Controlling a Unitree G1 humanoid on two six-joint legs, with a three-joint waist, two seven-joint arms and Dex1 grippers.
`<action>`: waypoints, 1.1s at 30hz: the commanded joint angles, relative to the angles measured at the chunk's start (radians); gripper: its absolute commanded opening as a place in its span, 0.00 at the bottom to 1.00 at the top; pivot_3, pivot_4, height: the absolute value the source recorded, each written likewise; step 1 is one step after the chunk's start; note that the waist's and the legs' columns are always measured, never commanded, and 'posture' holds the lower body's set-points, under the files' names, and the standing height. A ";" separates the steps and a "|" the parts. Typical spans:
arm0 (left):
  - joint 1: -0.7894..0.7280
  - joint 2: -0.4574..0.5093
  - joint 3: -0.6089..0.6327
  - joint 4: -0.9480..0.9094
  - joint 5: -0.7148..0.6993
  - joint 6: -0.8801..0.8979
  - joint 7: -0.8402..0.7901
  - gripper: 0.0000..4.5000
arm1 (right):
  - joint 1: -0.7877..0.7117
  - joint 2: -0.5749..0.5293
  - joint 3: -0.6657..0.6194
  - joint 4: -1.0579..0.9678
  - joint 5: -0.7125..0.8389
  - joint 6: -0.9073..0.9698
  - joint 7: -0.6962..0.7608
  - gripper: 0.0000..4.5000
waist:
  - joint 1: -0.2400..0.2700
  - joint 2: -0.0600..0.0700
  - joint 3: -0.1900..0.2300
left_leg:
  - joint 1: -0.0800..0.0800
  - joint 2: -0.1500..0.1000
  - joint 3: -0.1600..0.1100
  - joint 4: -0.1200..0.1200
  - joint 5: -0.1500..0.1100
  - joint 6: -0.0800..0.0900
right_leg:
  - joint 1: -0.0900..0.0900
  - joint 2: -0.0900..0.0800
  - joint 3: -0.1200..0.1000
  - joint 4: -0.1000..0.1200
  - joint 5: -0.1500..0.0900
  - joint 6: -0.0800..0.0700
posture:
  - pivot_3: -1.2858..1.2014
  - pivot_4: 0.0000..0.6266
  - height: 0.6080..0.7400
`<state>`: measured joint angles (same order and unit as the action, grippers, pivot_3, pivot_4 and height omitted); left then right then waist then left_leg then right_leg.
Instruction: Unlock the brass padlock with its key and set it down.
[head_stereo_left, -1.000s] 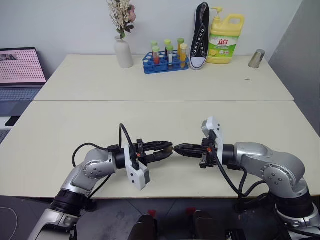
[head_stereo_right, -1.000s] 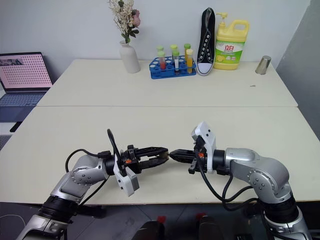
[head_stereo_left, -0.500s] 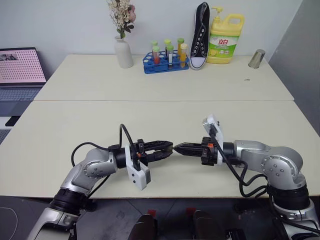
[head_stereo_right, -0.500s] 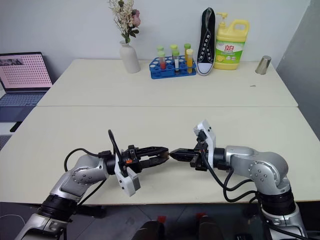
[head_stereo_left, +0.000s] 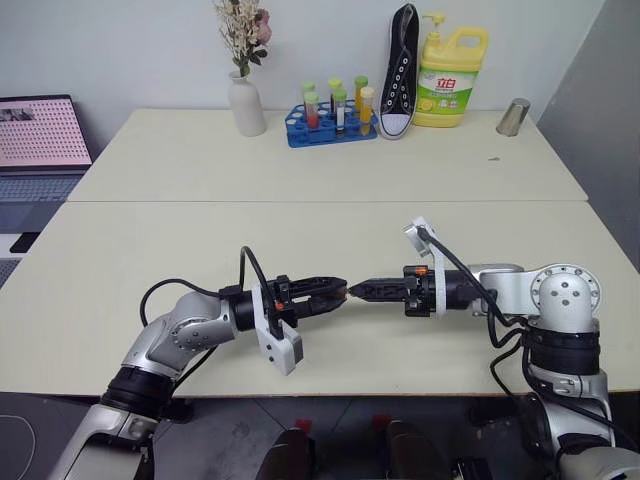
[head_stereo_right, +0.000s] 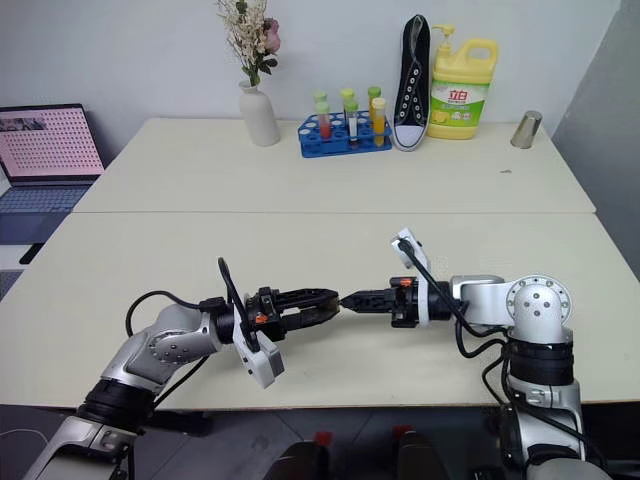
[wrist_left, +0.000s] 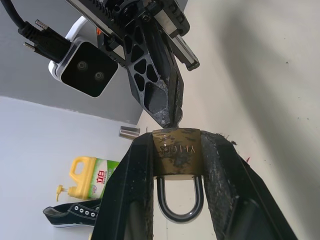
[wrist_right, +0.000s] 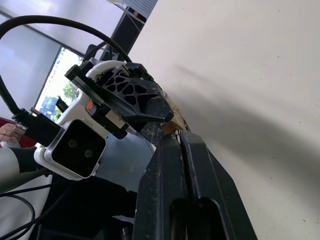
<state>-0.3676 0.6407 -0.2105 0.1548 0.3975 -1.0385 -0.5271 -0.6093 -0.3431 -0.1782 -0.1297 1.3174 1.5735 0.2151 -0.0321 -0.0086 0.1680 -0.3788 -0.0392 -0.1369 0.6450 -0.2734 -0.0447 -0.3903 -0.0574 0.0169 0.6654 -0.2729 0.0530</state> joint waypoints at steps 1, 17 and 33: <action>0.000 0.015 -0.017 -0.013 0.024 -0.009 0.012 0.21 | -0.025 0.016 -0.028 -0.007 0.078 0.002 -0.031 0.00 | 0.000 0.000 0.000 | 0.000 0.000 0.000 0.000 0.000 0.000 | 0.000 0.000 0.000 0.000 0.000 0.000 | 0.52 0.24 1.00; -0.007 0.030 -0.039 -0.009 0.029 -0.005 0.039 0.21 | -0.026 -0.010 0.040 0.020 0.221 -0.046 -0.162 0.00 | -0.001 0.000 0.000 | 0.000 0.000 0.000 0.000 0.000 0.000 | 0.000 0.000 0.000 0.000 0.000 0.000 | 0.52 0.24 1.00; 0.020 0.035 -0.052 -0.036 -0.053 0.019 0.030 0.21 | 0.120 -0.351 0.320 -0.335 -0.386 -0.534 0.370 0.92 | 0.000 0.000 0.000 | -0.001 0.000 0.000 0.000 0.000 0.000 | 0.000 0.000 -0.001 -0.001 0.000 0.001 | 0.52 0.24 1.00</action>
<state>-0.3506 0.6687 -0.2628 0.1540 0.3879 -1.0134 -0.5024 -0.5053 -0.6775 0.1174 -0.4066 1.0086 1.1429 0.5100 -0.0322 -0.0082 0.1682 -0.3794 -0.0391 -0.1372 0.6452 -0.2734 -0.0446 -0.3906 -0.0575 0.0159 0.6645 -0.2732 0.0535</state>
